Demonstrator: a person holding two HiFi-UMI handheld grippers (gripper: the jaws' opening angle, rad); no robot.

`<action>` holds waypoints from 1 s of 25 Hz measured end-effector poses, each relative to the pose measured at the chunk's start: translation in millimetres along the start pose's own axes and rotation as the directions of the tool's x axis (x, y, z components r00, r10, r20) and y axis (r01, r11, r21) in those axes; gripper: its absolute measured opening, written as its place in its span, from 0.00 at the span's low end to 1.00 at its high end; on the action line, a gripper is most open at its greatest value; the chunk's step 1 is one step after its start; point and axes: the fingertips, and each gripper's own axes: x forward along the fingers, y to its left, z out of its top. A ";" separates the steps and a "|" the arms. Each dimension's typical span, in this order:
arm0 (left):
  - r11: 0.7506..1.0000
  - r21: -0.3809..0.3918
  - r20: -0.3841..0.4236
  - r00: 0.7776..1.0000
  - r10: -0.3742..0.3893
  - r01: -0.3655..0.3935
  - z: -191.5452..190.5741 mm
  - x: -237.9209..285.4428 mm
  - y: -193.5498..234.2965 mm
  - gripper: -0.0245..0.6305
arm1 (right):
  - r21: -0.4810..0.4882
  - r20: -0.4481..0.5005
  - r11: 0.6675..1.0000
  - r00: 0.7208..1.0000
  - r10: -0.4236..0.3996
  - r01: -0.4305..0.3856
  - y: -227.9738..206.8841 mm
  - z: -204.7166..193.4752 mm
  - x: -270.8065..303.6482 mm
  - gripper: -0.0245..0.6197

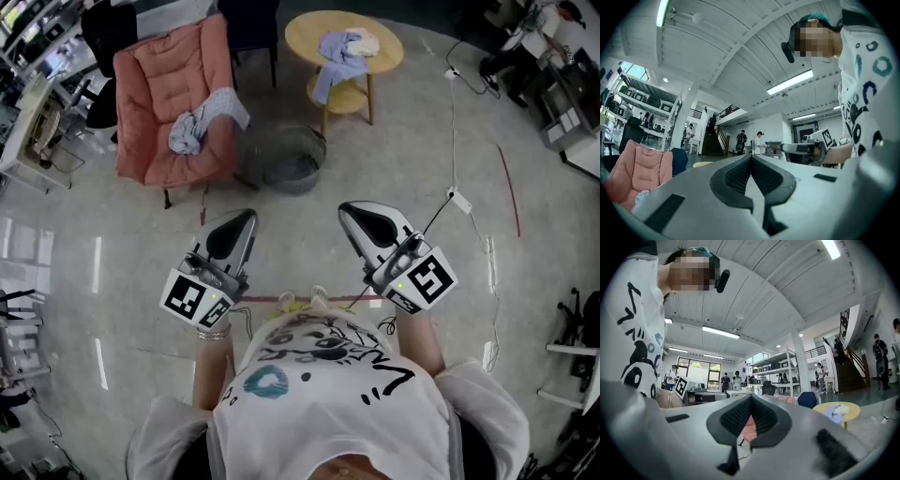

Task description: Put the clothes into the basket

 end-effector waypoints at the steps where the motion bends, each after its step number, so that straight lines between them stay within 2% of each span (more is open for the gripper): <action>1: 1.000 0.000 0.000 1.000 0.003 -0.003 -0.1 0.5 -1.4 0.06 | 0.003 0.001 1.000 1.000 0.003 -0.003 -0.4 -0.4 -1.5 0.08; 6: 1.000 0.001 -0.011 1.000 0.020 -0.020 -3.0 5.0 -6.4 0.06 | 0.050 0.030 0.998 0.999 0.031 -0.033 -6.7 -1.2 -6.9 0.08; 19: 0.996 0.006 0.008 0.996 0.086 -0.086 -10.7 18.9 -17.7 0.06 | 0.045 0.047 0.998 0.998 0.050 -0.052 -33.5 -5.6 -16.4 0.08; 25: 0.994 -0.003 -0.005 0.994 0.107 -0.107 -12.4 27.4 -3.3 0.06 | 0.070 0.039 0.995 0.997 0.067 -0.070 -43.7 -10.6 -7.9 0.09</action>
